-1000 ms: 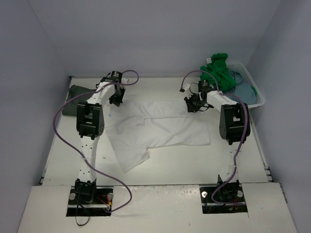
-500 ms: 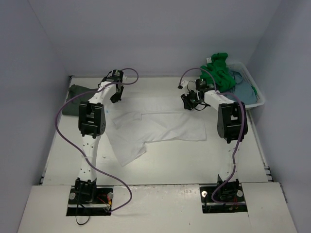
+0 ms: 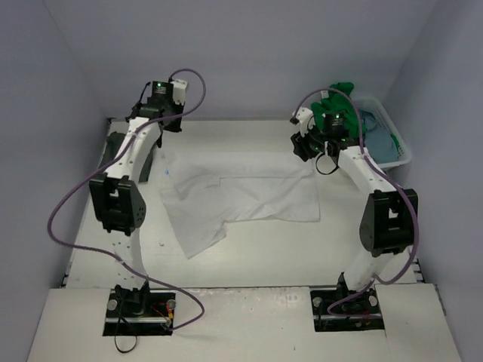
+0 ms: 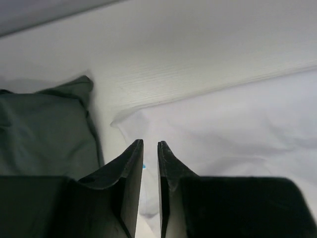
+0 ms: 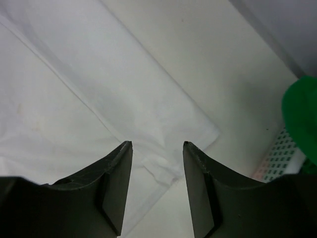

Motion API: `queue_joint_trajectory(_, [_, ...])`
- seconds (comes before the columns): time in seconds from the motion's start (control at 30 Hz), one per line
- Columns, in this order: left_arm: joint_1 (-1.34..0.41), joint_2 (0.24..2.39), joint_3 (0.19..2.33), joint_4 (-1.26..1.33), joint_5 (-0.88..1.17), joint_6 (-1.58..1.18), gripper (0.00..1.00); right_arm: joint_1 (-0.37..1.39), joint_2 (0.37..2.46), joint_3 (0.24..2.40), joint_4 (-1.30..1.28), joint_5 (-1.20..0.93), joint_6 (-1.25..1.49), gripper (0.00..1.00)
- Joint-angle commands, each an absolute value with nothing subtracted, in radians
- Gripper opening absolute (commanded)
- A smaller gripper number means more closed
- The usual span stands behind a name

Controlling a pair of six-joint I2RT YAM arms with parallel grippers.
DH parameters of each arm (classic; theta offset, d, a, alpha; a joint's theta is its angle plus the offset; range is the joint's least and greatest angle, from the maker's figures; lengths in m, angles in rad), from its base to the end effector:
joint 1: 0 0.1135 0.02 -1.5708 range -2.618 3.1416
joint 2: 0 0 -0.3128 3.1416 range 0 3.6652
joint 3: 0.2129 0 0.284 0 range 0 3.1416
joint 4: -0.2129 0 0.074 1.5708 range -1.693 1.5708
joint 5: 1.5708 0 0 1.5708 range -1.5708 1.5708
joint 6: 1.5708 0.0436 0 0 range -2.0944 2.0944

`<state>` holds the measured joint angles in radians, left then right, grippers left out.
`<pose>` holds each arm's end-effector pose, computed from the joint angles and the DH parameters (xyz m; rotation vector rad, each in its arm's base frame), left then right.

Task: Fold and stack the t-shirts
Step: Fold the flattened T-shirt at the center of the board, then pick up the 1/3-folded T-shirt from the center of the board.

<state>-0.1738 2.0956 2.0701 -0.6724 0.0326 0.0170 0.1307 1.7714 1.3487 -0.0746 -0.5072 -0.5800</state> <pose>0.5374 -0.0958 0.3616 0.2335 2.2590 -0.1199 0.4520 0.0808 0.3074 -0.9778 1.7549 0.2385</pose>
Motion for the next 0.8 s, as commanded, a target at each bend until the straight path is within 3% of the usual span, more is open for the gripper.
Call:
queue_joint_trajectory(0.0, [-0.173,1.853,1.989,-0.613,0.124,0.067,0.14,0.127,1.663,1.356,-0.167,-0.552,-0.63,0.43])
queue_joint_trajectory(0.13, [-0.208,1.662,1.783,-0.655,0.222,0.139,0.14,0.173,1.565,1.258,-0.306,-0.497,-0.722,0.47])
queue_joint_trajectory(0.47, [-0.423,1.171,1.119,-0.583,0.13,0.333,0.13,0.219,1.336,0.831,-0.374,-0.315,-0.938,0.59])
queue_joint_trajectory(0.77, [-0.439,1.071,0.93,-0.578,0.132,0.379,0.13,0.219,1.388,0.81,-0.379,-0.261,-0.973,0.63])
